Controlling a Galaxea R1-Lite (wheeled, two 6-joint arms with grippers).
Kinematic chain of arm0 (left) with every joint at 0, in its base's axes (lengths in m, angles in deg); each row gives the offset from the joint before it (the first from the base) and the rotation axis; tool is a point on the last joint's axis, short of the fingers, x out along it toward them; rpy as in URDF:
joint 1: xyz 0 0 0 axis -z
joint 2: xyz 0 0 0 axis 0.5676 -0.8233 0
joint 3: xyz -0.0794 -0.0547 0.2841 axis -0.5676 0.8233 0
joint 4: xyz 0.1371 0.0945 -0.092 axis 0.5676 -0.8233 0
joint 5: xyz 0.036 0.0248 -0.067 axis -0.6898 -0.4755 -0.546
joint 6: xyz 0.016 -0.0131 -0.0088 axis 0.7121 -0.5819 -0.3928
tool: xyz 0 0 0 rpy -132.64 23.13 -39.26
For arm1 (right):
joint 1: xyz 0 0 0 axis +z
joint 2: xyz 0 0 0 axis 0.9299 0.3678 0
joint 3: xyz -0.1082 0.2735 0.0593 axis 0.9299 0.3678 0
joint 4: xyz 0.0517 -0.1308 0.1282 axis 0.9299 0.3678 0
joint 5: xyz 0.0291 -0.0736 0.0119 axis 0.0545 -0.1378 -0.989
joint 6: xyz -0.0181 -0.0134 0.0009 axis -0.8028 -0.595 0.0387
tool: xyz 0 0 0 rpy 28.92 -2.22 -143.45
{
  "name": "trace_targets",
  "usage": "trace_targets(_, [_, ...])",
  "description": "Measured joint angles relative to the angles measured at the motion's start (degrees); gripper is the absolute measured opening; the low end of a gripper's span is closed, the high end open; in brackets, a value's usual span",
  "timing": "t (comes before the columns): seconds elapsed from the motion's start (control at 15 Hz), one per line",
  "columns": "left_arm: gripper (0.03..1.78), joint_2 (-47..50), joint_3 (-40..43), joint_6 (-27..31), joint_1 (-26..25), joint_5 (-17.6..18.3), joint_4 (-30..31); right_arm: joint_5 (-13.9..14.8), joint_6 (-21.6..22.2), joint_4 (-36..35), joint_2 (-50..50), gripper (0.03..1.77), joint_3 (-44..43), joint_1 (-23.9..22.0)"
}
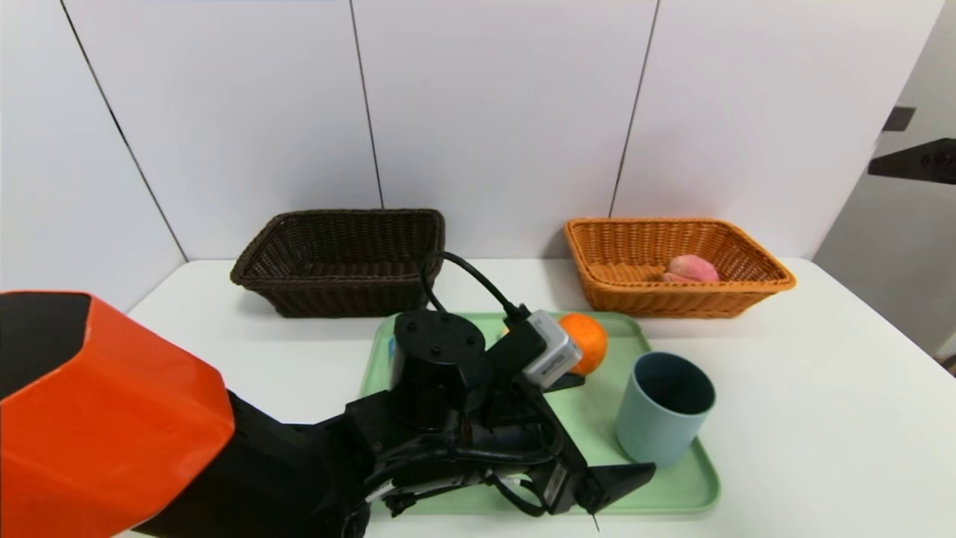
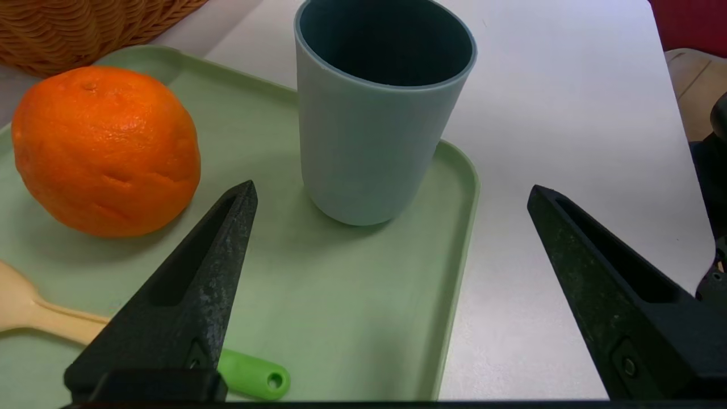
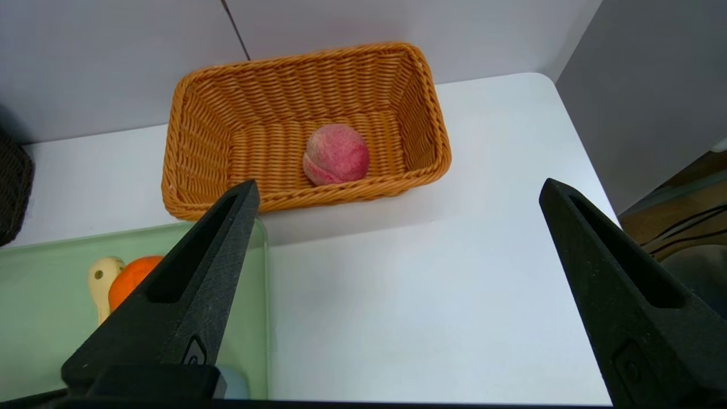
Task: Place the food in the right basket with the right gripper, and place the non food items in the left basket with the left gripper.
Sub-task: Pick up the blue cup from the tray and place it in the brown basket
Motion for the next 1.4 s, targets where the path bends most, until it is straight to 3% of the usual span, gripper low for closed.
trace_targets(1.4, [1.69,-11.8,-16.0,-0.4,1.8,0.9,-2.7,-0.3,-0.2,-0.1,-0.2,1.71,2.1,-0.7])
